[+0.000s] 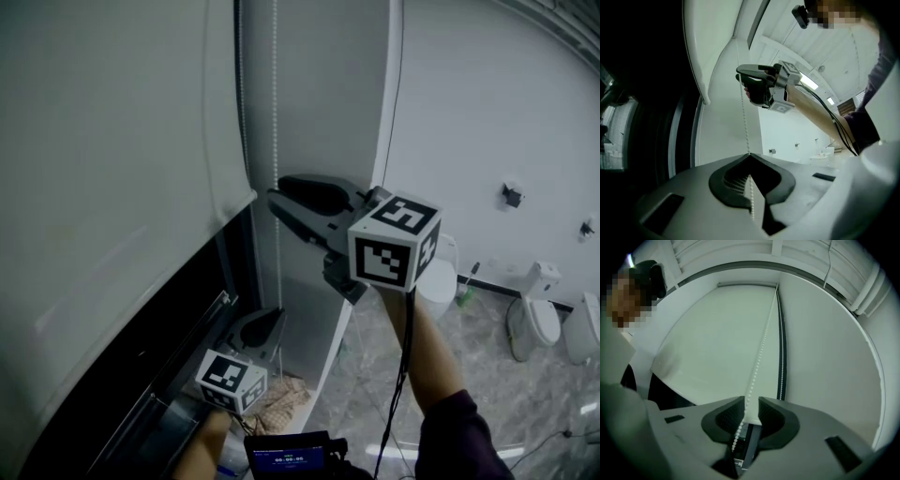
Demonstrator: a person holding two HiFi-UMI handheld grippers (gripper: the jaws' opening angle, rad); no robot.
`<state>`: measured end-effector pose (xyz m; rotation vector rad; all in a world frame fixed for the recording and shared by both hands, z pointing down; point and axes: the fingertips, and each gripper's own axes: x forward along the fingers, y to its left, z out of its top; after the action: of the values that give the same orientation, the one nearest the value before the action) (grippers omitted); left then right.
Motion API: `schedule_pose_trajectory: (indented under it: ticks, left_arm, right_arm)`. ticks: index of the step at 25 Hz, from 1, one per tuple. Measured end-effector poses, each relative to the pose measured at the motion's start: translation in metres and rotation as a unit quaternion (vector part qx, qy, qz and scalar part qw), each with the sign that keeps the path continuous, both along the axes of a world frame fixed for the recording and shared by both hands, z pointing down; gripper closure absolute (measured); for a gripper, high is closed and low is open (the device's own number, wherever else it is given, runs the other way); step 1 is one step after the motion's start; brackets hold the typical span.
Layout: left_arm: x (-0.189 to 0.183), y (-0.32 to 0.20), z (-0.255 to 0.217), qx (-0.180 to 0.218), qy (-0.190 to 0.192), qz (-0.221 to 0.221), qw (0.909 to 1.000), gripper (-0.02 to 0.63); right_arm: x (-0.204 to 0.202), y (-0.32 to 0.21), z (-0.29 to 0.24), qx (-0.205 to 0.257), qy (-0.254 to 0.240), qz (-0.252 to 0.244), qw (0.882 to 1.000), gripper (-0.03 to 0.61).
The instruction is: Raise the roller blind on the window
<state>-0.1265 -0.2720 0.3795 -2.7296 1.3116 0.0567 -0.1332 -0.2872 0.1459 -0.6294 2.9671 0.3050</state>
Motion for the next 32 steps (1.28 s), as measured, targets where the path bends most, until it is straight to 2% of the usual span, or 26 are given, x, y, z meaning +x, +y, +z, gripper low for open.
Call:
schedule_pose_trajectory:
  ticks: [1,3,6,9,11,15,18,21,24,27,32]
  left_arm:
    - [0.000,0.000,0.004,-0.003,-0.002,0.000,1.0000,0.601]
    - [0.002,-0.001,0.006,-0.007,-0.002,-0.001,1.0000,0.601]
    - [0.001,-0.002,0.007,-0.014,-0.002,-0.002,0.9999,0.601]
    - [0.001,0.002,0.010,-0.032,-0.009,0.024,0.9992,0.600]
    - [-0.004,0.003,0.003,-0.038,0.004,0.037,0.9986,0.600]
    - [-0.020,-0.007,-0.046,-0.033,0.052,0.076,0.9952,0.598]
    - [-0.012,-0.002,-0.093,-0.022,0.061,0.106,0.9923,0.598]
    - [0.005,0.008,-0.151,-0.004,0.049,0.115,0.9922,0.598]
    - [0.016,0.004,-0.184,0.012,0.029,0.123,0.9920,0.598]
    - [0.022,0.005,-0.198,0.021,0.020,0.125,0.9917,0.595]
    - [0.025,0.009,-0.205,0.027,0.014,0.122,0.9921,0.515]
  right_arm:
    - [-0.001,0.000,0.003,-0.003,0.008,0.000,1.000,0.512]
    - [-0.003,0.003,0.007,-0.010,0.018,-0.005,1.000,0.565]
    - [0.001,0.003,0.009,-0.014,0.013,-0.004,1.000,0.568]
    - [0.007,0.006,0.017,0.000,0.019,0.006,1.000,0.568]
    - [0.009,0.006,0.026,0.007,0.034,0.010,0.999,0.568]
    - [0.010,-0.013,0.052,-0.008,0.057,0.010,0.998,0.568]
    - [0.021,-0.007,0.065,-0.025,0.061,-0.001,0.998,0.568]
    - [0.034,0.003,0.060,-0.038,0.058,-0.014,0.998,0.568]
    - [0.038,0.002,0.071,-0.044,0.064,-0.019,0.997,0.568]
    - [0.037,0.009,0.098,-0.046,0.077,-0.021,0.996,0.568]
    - [0.030,0.026,0.136,-0.057,0.082,-0.031,0.995,0.568]
